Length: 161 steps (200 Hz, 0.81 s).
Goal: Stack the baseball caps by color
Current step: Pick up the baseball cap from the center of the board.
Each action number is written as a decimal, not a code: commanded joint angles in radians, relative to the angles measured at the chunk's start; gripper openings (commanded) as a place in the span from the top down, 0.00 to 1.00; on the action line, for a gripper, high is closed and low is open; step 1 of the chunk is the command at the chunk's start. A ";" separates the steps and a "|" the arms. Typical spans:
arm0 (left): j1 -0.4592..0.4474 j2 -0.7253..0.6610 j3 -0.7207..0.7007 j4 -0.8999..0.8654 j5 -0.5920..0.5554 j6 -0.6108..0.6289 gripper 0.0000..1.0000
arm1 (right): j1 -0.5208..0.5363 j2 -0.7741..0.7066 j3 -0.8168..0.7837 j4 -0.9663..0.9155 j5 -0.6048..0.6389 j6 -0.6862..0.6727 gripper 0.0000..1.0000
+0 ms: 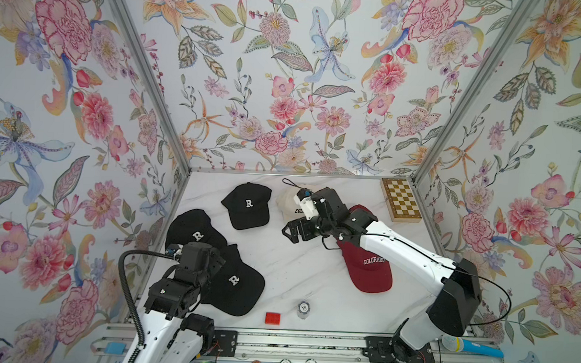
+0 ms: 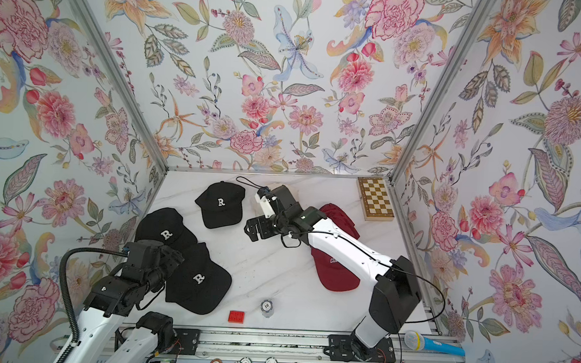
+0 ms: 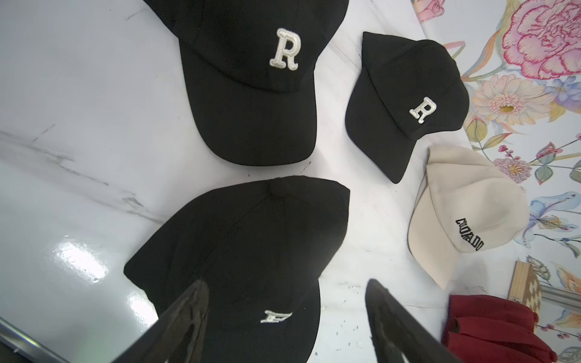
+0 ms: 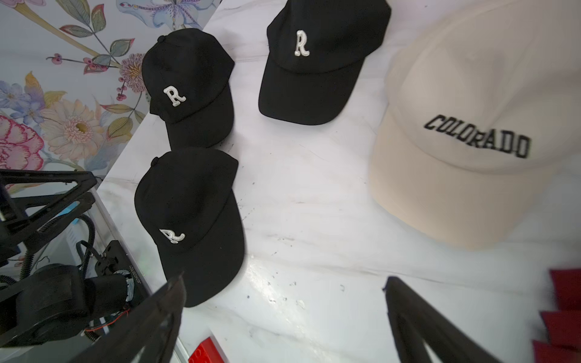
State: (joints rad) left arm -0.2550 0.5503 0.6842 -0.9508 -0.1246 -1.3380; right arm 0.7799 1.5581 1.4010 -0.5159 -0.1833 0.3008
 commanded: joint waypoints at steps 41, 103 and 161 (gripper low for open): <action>-0.105 0.025 -0.064 -0.045 -0.007 -0.142 0.22 | -0.074 -0.178 -0.155 -0.046 -0.006 -0.076 0.01; -0.232 0.276 -0.068 0.139 -0.049 -0.160 0.20 | -0.117 -0.248 -0.194 -0.062 -0.010 -0.073 0.01; -0.259 0.383 -0.040 0.121 -0.108 -0.150 0.18 | -0.181 -0.304 -0.244 -0.065 -0.030 -0.060 0.01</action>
State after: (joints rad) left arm -0.5045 0.8810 0.6147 -0.8249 -0.1795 -1.5005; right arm 0.6167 1.2732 1.1816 -0.5648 -0.2012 0.2420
